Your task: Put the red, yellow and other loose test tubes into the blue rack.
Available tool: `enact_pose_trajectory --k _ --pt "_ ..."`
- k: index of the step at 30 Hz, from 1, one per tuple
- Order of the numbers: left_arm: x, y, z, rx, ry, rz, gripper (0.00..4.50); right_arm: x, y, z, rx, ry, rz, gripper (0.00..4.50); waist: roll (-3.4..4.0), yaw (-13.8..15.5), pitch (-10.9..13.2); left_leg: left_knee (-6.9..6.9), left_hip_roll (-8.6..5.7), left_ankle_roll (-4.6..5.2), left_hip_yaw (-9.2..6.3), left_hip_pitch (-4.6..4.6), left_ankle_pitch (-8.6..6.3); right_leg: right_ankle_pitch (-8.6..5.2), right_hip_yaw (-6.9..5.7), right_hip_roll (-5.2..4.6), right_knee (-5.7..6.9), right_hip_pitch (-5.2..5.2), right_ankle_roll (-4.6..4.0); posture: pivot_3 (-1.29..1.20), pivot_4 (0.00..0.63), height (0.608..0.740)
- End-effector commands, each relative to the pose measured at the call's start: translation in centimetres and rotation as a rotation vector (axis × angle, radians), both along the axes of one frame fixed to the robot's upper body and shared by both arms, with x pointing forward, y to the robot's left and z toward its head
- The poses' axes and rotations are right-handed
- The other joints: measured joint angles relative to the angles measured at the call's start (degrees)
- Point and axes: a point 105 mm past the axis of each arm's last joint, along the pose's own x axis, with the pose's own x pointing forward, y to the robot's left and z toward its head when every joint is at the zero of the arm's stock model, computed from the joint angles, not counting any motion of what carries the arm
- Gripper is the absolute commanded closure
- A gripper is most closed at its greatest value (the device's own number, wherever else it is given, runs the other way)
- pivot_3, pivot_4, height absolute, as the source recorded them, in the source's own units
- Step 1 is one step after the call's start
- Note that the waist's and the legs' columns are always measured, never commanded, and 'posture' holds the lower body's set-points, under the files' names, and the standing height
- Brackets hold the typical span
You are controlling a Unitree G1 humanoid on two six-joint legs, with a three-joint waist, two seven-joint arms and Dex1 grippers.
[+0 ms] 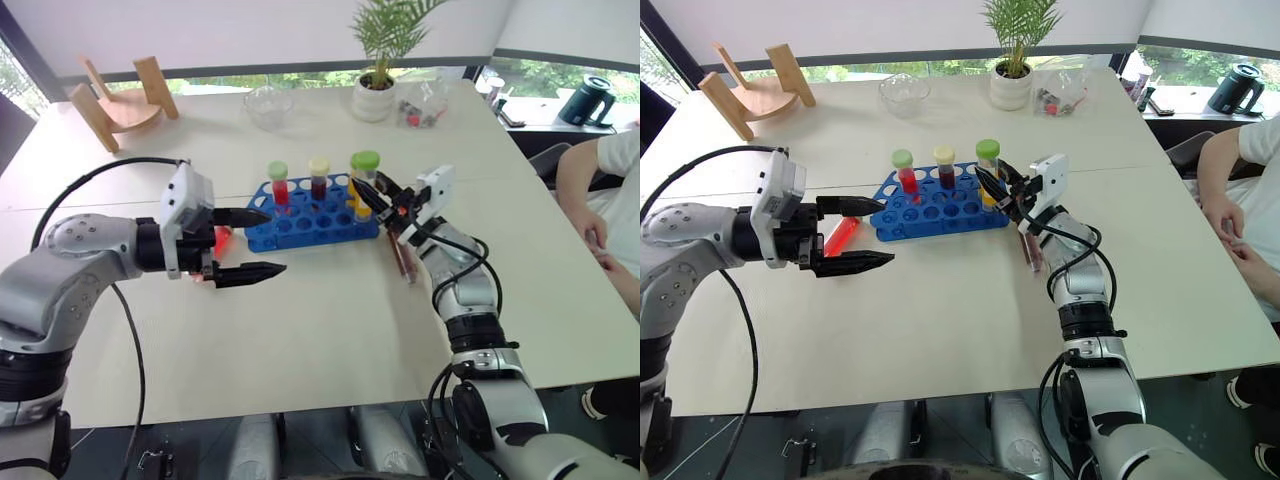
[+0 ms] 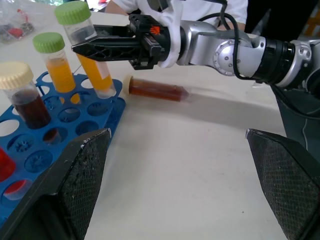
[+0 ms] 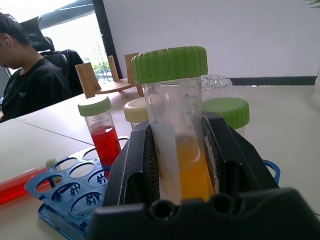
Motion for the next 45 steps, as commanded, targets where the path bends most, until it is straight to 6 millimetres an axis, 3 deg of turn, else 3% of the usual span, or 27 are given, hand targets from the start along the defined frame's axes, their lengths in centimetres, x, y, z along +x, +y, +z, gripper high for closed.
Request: enact_pose_trajectory --k 1,9,16,17,20,23,27,29,35,45 --pt "-0.4 0.3 1.0 0.002 -0.045 0.01 0.0 0.1 0.0 0.8 -0.003 -0.04 -0.003 3.66 0.0 -0.03 0.0 0.0 0.0 0.0 0.0 0.0 0.0 0.0 0.0 0.0 0.0 0.0 0.0 0.0 0.15 0.74" --pt "-0.5 0.3 0.9 0.001 -0.042 0.012 0.0 0.0 -0.3 0.3 -0.013 -0.026 -0.002 3.66 0.0 -0.02 0.0 0.0 0.0 0.0 0.01 0.0 0.0 0.0 0.01 0.0 0.0 0.0 0.0 0.0 0.15 0.74" --pt "-0.5 0.3 0.8 0.0 -0.037 0.013 0.0 -0.4 -0.5 -0.4 -0.053 0.023 0.009 0.32 0.0 0.07 0.0 0.0 0.0 0.0 0.01 0.01 0.0 0.0 0.01 0.0 0.0 0.0 0.0 0.0 0.15 0.74" --pt "-0.4 0.3 0.8 0.0 -0.037 0.013 0.0 -0.6 -1.0 -0.3 -0.095 0.034 -0.004 0.05 0.0 0.1 0.0 0.0 0.0 0.0 0.01 0.01 0.0 0.0 0.01 0.0 0.0 0.0 0.0 0.0 0.15 0.74" --pt "-0.3 0.3 0.8 -0.002 -0.038 0.015 0.0 -1.6 -2.3 -0.1 -0.294 0.055 -0.036 0.05 0.02 0.46 0.01 0.01 -0.02 0.0 0.02 -0.01 0.0 0.0 0.02 -0.03 -0.01 0.01 0.0 0.0 0.15 0.74" --pt "-0.2 0.2 0.6 -0.003 -0.036 0.008 0.0 -3.0 -4.6 3.2 -0.434 0.201 -0.017 0.05 0.07 0.41 0.04 0.06 -0.04 0.0 0.07 -0.02 0.0 0.0 0.05 -0.06 -0.01 0.02 0.01 0.0 0.15 0.74" --pt "0.0 -0.1 0.4 -0.008 -0.04 -0.003 0.0 -3.2 -6.5 3.7 -0.559 0.615 -0.106 0.05 0.05 -0.33 0.03 0.03 0.0 0.02 0.08 0.14 -0.01 0.01 0.14 0.05 0.02 0.02 -0.05 0.0 0.15 0.74" --pt "0.1 -0.4 0.3 -0.015 -0.043 -0.009 0.0 -3.5 -6.2 3.6 -0.556 0.782 -0.111 0.05 0.0 -0.66 0.0 -0.08 0.05 0.03 0.02 0.21 0.0 0.0 0.15 0.16 0.03 0.02 -0.17 0.0 0.15 0.74" --pt "0.3 -0.8 -0.1 -0.024 -0.052 -0.011 0.0 -2.9 -5.2 1.4 -0.571 1.075 -0.154 0.05 -0.02 -0.96 0.0 -0.08 0.05 0.08 0.03 0.08 -0.03 -0.05 0.09 0.12 -0.01 -0.02 -0.24 0.0 0.15 0.74" --pt "-0.1 -0.7 -0.2 -0.026 -0.064 0.014 0.0 -0.9 -4.4 -3.2 -0.67 1.128 -0.219 0.05 -0.07 -1.15 -0.01 -0.08 0.04 0.09 0.04 -0.01 -0.04 -0.05 0.08 0.08 -0.04 -0.09 -0.21 0.0 0.15 0.74"
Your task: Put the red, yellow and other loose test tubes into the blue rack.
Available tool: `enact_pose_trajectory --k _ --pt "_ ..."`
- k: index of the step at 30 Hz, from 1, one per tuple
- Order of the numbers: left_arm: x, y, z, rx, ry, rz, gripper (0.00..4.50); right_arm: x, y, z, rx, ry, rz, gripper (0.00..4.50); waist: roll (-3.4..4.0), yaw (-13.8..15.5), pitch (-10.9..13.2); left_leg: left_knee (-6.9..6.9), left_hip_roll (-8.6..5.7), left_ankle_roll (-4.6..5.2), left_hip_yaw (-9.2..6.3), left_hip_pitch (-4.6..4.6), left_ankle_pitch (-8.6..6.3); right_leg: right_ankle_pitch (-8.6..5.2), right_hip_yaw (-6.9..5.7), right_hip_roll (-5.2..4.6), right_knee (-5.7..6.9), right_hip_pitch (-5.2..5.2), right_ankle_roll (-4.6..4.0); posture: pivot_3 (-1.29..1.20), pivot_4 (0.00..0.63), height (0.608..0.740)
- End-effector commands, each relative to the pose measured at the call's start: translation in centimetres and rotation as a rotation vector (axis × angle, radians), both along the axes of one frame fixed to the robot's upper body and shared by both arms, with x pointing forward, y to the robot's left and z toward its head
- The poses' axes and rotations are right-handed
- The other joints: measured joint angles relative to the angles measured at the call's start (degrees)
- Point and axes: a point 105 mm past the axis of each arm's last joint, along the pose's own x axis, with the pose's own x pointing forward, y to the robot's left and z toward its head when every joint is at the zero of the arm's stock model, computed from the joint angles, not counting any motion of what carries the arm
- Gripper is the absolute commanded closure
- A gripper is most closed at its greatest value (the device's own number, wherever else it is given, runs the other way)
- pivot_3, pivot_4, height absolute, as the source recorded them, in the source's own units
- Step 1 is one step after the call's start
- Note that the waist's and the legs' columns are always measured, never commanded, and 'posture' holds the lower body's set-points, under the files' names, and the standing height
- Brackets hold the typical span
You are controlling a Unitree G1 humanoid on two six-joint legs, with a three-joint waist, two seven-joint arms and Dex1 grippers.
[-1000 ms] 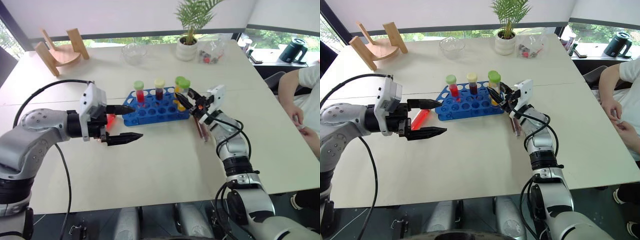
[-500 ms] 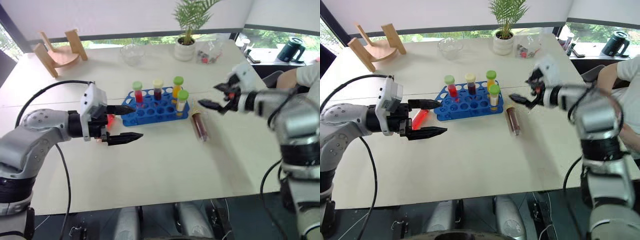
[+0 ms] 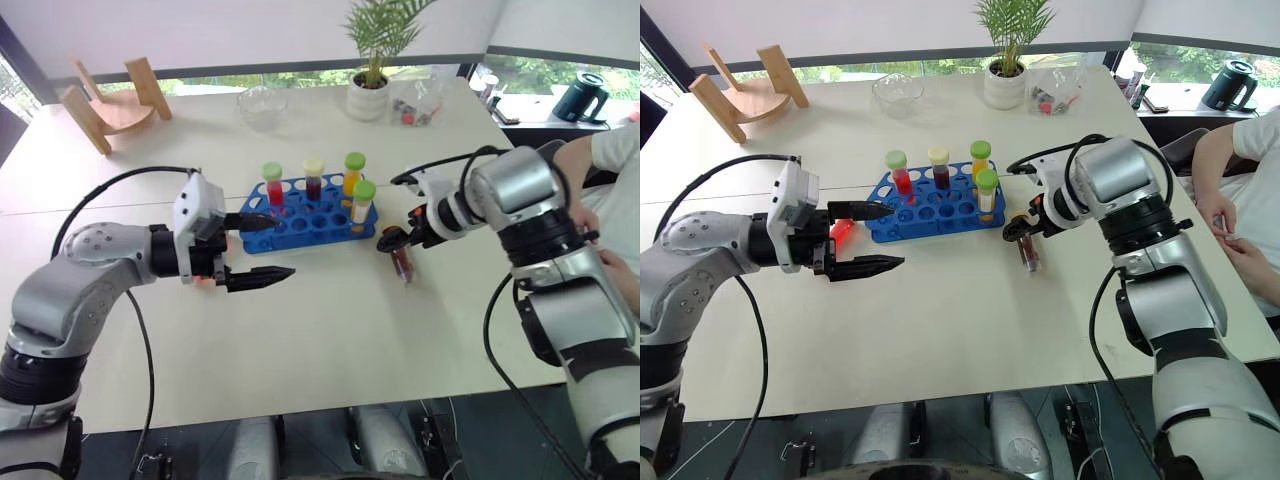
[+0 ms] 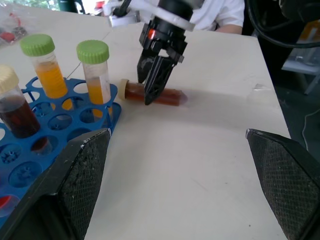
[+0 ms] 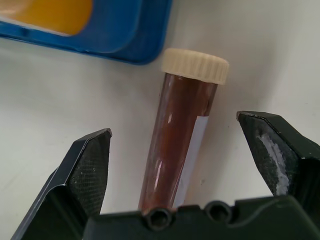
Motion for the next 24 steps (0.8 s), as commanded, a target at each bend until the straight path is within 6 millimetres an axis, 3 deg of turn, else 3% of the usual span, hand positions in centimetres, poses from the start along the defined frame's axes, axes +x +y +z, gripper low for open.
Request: enact_pose_trajectory --k 1,3,8,9,12,16,21,24 --pt "-0.3 0.0 1.1 -0.007 -0.059 0.007 0.0 0.6 0.0 -0.6 -0.053 -0.027 0.02 0.28 -0.08 0.0 -0.05 0.01 0.0 0.0 0.0 0.02 0.0 0.0 0.0 0.0 0.01 0.01 0.0 0.0 0.15 0.74" --pt "-0.3 0.0 1.2 -0.007 -0.061 0.01 0.0 0.8 0.0 -1.3 -0.08 -0.031 0.034 0.97 -0.15 -0.05 -0.09 0.04 0.0 0.0 -0.01 0.05 0.0 0.01 0.0 0.0 0.02 0.05 0.01 0.0 0.15 0.74" --pt "-0.2 0.0 1.1 -0.005 -0.063 0.021 0.0 0.8 0.8 -1.6 -0.089 -0.037 0.071 3.52 -0.18 -0.2 -0.11 0.07 0.01 0.0 -0.01 0.13 0.0 0.01 0.01 0.04 0.05 0.1 0.01 0.0 0.15 0.74" --pt "-0.2 0.1 1.1 -0.005 -0.063 0.022 0.0 0.7 0.9 -1.5 -0.087 -0.037 0.075 3.66 -0.18 -0.25 -0.11 0.06 0.02 0.0 -0.02 0.14 0.0 0.01 0.01 0.06 0.06 0.1 0.01 0.0 0.15 0.74" --pt "-0.1 0.2 1.2 -0.004 -0.063 0.028 0.0 0.0 0.9 -0.7 -0.059 -0.036 0.084 3.66 -0.18 -0.17 -0.11 0.02 0.03 0.0 -0.03 0.16 0.0 0.01 0.01 0.07 0.07 0.1 0.0 0.0 0.15 0.74" --pt "-0.1 0.7 1.6 -0.006 -0.061 0.05 0.0 -2.7 1.8 3.2 0.085 -0.167 0.259 3.66 -0.14 0.28 -0.06 -0.03 0.03 0.01 -0.06 0.07 -0.01 0.0 -0.02 0.05 0.02 0.06 0.0 0.0 0.15 0.74" --pt "0.0 1.7 1.6 0.004 -0.047 0.09 0.0 -7.6 5.4 7.5 0.347 -0.513 0.611 3.66 -0.19 0.55 -0.03 0.01 0.02 0.05 -0.11 -0.16 -0.04 -0.04 -0.1 0.0 -0.08 -0.06 0.07 0.0 0.15 0.74" --pt "0.1 2.1 1.7 0.009 -0.039 0.109 0.0 -8.3 7.5 9.0 0.52 -0.749 0.65 3.66 -0.24 0.17 -0.04 0.01 0.03 0.05 -0.14 0.0 -0.04 -0.04 -0.1 0.05 0.02 0.04 0.07 0.0 0.15 0.74"
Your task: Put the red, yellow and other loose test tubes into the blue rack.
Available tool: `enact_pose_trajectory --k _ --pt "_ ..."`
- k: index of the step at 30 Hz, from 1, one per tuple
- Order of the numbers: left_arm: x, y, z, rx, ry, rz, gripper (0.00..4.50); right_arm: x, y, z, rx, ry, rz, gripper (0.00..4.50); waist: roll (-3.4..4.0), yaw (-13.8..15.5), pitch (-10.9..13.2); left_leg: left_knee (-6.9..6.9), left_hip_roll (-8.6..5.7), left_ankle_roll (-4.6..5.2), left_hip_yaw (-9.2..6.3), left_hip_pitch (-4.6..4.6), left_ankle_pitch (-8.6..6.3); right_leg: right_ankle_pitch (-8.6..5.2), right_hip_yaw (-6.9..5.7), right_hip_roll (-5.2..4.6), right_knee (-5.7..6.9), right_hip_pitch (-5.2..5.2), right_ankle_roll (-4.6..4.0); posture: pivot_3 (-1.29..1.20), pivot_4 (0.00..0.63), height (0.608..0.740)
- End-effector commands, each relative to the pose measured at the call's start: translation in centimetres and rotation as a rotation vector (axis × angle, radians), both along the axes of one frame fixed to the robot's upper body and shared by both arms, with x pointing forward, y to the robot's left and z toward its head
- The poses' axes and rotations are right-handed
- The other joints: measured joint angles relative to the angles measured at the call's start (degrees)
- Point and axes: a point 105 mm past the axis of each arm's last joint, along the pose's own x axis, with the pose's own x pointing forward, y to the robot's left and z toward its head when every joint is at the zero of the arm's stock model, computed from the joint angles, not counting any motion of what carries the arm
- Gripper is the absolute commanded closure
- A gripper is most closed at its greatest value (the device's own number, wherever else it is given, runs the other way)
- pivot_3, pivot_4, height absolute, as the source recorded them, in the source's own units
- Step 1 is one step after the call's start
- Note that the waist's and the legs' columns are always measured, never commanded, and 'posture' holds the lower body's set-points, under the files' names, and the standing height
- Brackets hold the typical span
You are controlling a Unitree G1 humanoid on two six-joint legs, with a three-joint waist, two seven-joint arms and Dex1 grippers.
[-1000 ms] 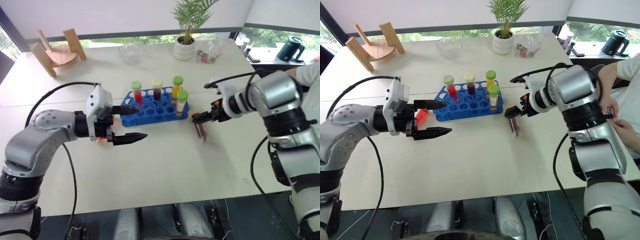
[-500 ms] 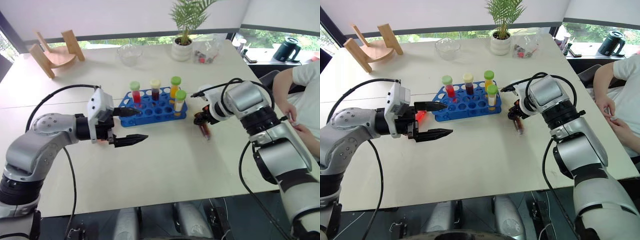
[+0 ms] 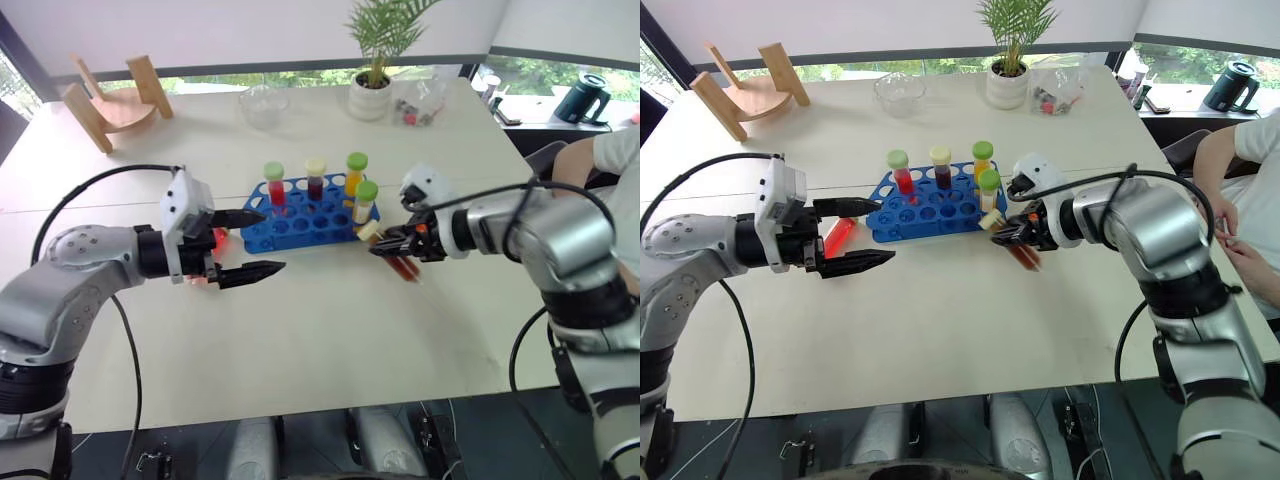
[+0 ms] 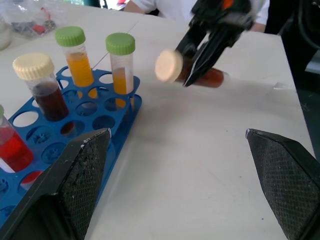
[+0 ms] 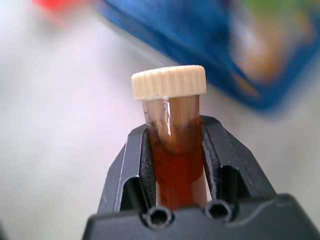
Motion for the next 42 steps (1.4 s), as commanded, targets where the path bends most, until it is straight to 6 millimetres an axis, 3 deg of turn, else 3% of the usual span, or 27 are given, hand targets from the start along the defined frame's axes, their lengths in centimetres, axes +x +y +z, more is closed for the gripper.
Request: enact_pose_trajectory --k 1,7,12,29,42 --pt "-0.2 0.6 1.1 0.007 -0.033 0.017 0.0 -0.5 2.1 2.9 0.239 -0.239 0.04 3.66 -0.02 -0.19 0.0 -0.01 0.0 0.0 0.0 0.06 0.0 0.0 0.0 0.0 0.01 0.04 0.0 0.0 0.15 0.74" --pt "-0.2 1.1 1.4 0.024 -0.003 0.032 0.0 2.4 5.3 2.5 0.592 -0.432 -0.12 3.66 -0.08 -0.3 0.01 0.05 -0.01 -0.07 0.02 0.1 0.04 0.01 0.02 -0.01 0.03 0.1 0.0 0.0 0.15 0.74" --pt "-0.3 1.2 1.4 0.045 0.009 0.031 0.0 4.9 6.2 1.2 0.68 -0.516 -0.271 3.66 -0.09 -0.2 0.01 -0.01 0.0 -0.15 0.02 0.09 0.08 0.01 -0.01 -0.04 0.04 0.09 -0.01 0.0 0.15 0.74" --pt "-0.8 1.5 1.4 0.051 0.008 0.04 0.0 7.8 6.9 -1.9 0.652 -0.541 -0.374 3.66 -0.08 -0.34 0.02 -0.05 0.0 -0.17 0.04 0.1 0.09 0.01 0.0 -0.06 0.06 0.07 -0.02 0.0 0.15 0.74" --pt "-1.0 1.6 1.2 0.05 0.005 0.041 0.0 7.9 5.9 -2.8 0.621 -0.552 -0.41 3.66 -0.08 -0.33 0.02 -0.04 0.0 -0.17 0.04 0.11 0.1 0.02 0.01 -0.07 0.07 0.07 -0.02 0.0 0.15 0.74"
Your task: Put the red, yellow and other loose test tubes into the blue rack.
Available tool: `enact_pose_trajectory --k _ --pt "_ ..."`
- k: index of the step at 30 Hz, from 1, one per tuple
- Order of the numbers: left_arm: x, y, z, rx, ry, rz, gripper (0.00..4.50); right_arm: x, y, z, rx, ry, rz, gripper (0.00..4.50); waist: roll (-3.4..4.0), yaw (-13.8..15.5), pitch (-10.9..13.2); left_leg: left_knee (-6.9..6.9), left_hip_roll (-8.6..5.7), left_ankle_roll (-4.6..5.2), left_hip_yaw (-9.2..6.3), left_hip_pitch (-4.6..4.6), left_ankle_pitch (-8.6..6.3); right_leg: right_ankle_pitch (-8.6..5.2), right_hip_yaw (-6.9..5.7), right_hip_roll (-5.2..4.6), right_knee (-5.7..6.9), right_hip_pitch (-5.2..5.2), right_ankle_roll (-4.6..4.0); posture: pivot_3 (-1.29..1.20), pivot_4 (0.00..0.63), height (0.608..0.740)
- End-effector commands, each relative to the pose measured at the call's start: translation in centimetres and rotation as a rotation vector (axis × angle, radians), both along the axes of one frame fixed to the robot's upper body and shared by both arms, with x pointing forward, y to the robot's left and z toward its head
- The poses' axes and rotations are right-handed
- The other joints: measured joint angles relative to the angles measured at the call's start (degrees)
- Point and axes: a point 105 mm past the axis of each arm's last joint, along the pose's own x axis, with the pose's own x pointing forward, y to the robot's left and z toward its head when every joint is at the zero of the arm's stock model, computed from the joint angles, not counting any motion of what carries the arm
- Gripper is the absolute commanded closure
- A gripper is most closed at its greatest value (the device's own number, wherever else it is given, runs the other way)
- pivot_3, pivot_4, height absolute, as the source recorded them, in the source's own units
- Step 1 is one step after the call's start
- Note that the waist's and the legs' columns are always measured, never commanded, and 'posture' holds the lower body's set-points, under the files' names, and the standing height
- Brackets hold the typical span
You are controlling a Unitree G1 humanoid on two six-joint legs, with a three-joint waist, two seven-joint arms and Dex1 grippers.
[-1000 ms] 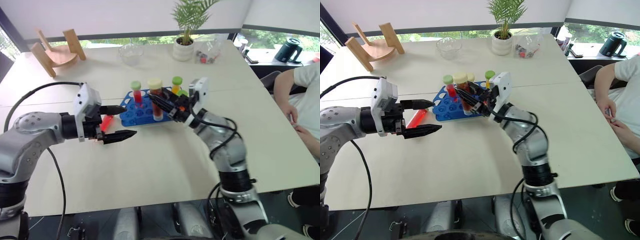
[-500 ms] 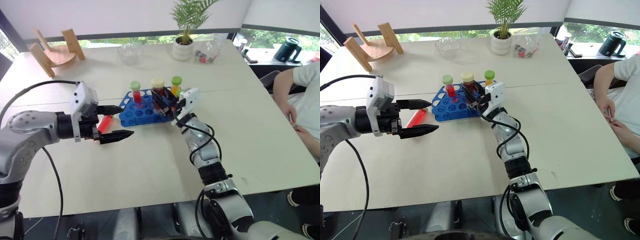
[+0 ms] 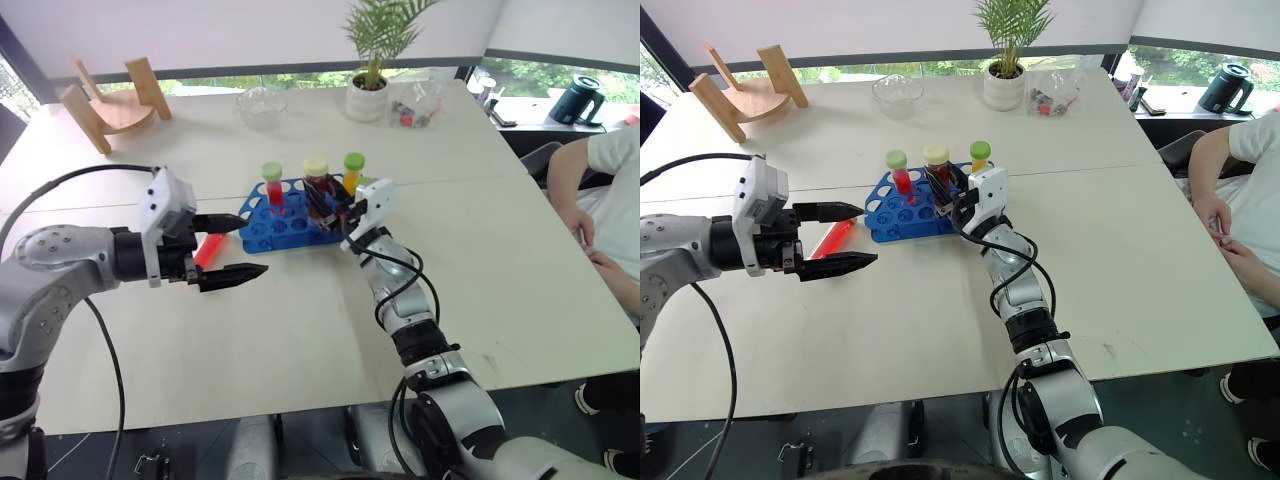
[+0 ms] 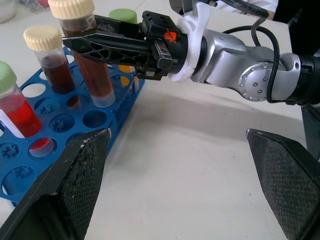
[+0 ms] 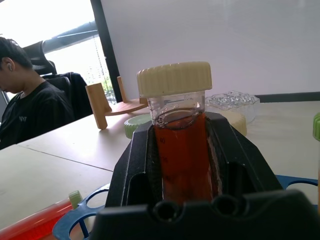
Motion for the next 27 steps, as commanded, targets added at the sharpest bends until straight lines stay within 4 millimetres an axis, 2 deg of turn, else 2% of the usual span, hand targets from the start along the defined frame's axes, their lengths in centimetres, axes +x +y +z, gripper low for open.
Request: enact_pose_trajectory --k 1,19,20,22,23,25,26,27 --pt "-0.3 0.1 1.1 0.002 -0.059 -0.003 0.0 -0.2 -0.4 0.7 0.012 -0.031 -0.017 3.66 0.0 0.0 0.0 0.0 0.0 0.0 0.0 0.0 0.0 0.0 0.0 0.0 0.0 0.0 0.0 0.0 0.15 0.74" --pt "-0.1 -0.2 1.0 -0.006 -0.06 -0.017 0.0 -0.5 -0.2 -0.4 -0.017 0.003 -0.007 3.66 0.0 0.04 0.0 0.0 0.0 0.0 0.0 0.01 0.0 0.0 0.0 0.0 0.0 0.01 0.0 0.0 0.15 0.74" --pt "-0.1 -0.3 1.0 -0.007 -0.059 -0.017 0.0 -0.5 -0.2 -0.5 -0.013 0.013 -0.001 2.64 0.0 0.04 0.0 0.0 0.0 0.0 0.0 0.01 0.0 0.0 0.0 0.0 0.0 0.01 0.0 0.0 0.15 0.74" --pt "-0.1 -0.2 0.9 -0.005 -0.055 -0.011 0.0 -0.7 0.0 -0.7 -0.028 0.025 0.021 1.82 0.0 0.03 0.0 0.0 0.0 0.0 0.0 0.0 0.0 0.0 0.0 0.0 0.0 0.01 0.0 0.0 0.15 0.74" --pt "0.0 -0.2 0.9 -0.005 -0.056 -0.002 0.0 -0.8 -0.1 -0.7 -0.037 0.027 0.019 1.16 0.0 0.03 0.0 0.0 0.0 0.0 0.0 0.01 0.0 0.0 0.0 0.0 0.0 0.01 0.0 0.0 0.15 0.74" --pt "0.3 0.0 0.8 -0.01 -0.056 0.027 0.0 -1.0 -0.4 -1.0 -0.069 0.033 0.005 0.27 0.0 0.03 0.0 0.0 0.0 0.0 0.0 0.01 0.0 0.0 0.0 0.0 0.0 0.01 0.0 0.0 0.15 0.74" --pt "0.6 0.1 0.8 0.002 -0.06 0.051 0.0 -1.3 -0.6 -1.3 -0.098 0.041 0.007 0.08 0.0 0.1 0.0 -0.01 0.0 0.0 0.0 0.01 0.0 0.0 0.0 0.0 0.0 0.0 0.0 0.0 0.15 0.74" --pt "0.8 0.3 0.7 0.013 -0.068 0.072 0.0 -1.7 -0.9 -1.5 -0.118 0.055 0.015 0.08 0.0 0.16 0.0 -0.01 0.0 0.0 -0.01 0.0 0.0 0.0 0.0 0.0 0.0 0.01 0.0 0.0 0.15 0.74"
